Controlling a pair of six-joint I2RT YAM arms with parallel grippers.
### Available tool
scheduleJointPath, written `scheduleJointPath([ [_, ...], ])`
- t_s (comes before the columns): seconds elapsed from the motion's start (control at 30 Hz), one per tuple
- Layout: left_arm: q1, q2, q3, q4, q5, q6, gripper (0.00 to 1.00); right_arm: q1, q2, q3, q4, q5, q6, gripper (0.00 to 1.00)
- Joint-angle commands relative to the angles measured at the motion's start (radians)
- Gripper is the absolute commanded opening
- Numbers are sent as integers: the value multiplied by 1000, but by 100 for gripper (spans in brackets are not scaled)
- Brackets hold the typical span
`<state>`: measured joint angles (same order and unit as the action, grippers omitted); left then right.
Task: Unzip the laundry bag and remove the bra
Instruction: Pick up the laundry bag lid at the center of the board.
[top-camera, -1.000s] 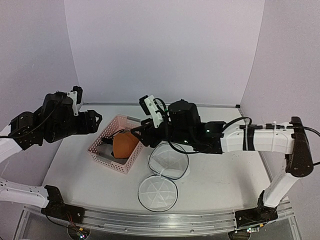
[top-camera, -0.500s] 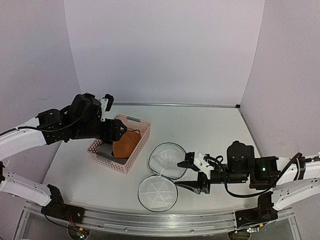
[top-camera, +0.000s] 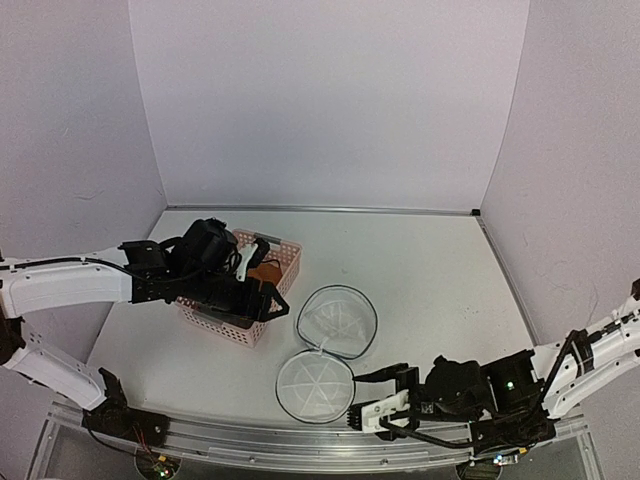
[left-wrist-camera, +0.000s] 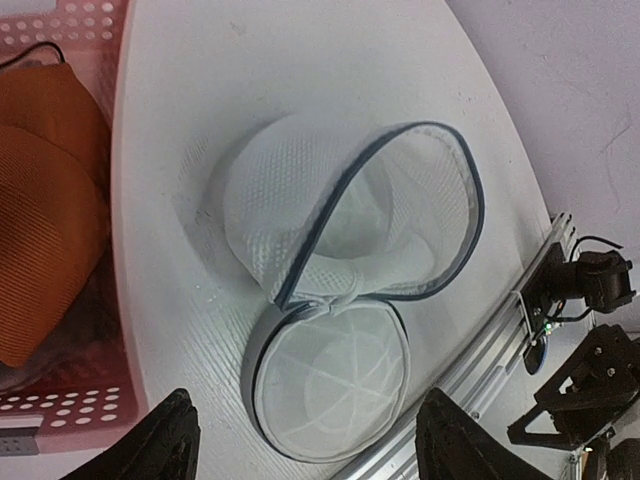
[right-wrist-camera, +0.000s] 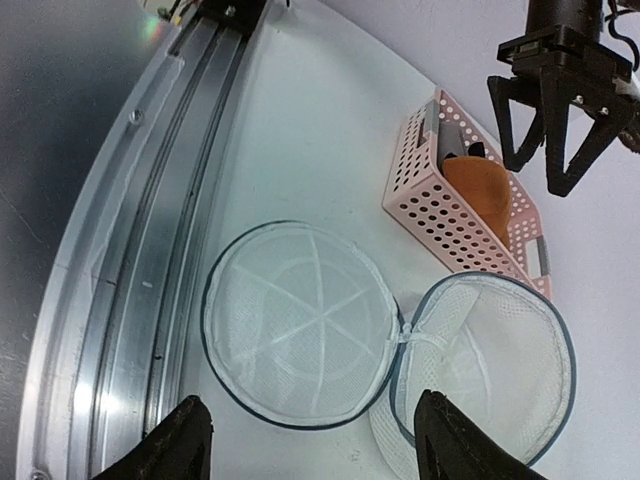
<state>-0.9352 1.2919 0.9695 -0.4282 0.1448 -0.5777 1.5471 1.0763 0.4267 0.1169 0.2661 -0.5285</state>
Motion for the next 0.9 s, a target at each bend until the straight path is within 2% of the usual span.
scheduleJointPath([
  [0.0, -23, 32, -36, 77, 111, -32, 75, 73, 109, 7, 67, 235, -129, 71],
  [0.23, -48, 130, -50, 92, 125, -42, 75, 114, 296, 16, 181, 374, -247, 72],
  [0.87, -54, 386, 0, 118, 174, -25, 72, 113, 549, 24, 333, 440, -347, 73],
])
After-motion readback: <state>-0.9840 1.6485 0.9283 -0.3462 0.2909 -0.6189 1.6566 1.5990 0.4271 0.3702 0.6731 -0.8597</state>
